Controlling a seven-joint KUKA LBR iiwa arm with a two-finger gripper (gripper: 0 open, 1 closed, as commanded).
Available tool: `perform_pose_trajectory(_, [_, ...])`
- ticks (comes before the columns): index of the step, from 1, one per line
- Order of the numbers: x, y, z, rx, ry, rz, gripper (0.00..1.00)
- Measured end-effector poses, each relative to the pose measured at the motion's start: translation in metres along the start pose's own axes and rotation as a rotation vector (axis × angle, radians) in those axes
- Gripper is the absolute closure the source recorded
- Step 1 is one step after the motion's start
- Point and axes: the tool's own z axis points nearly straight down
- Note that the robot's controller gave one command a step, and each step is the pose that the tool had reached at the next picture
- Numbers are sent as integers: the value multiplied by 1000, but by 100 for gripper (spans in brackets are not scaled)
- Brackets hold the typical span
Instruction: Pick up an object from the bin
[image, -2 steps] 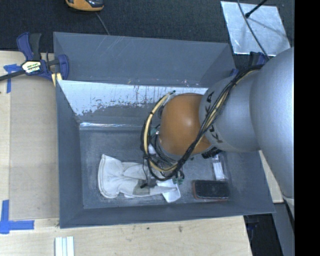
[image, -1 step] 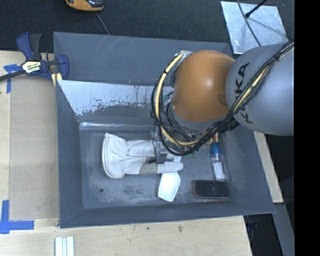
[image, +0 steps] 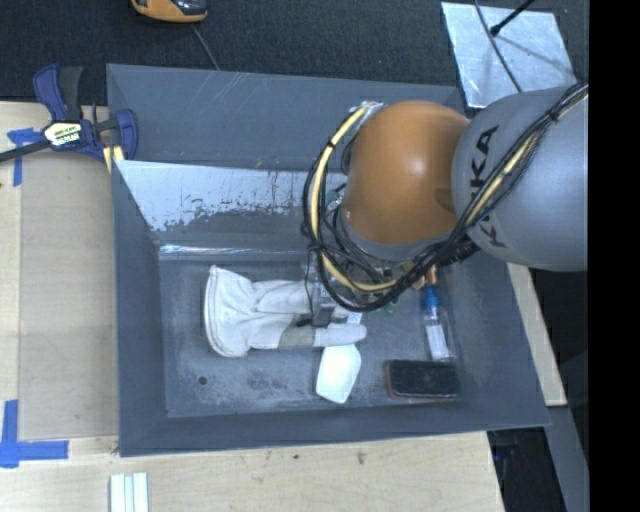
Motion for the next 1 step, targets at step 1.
perform_pose_trajectory(1, [-8, -6, -44, 1, 6, -4, 100])
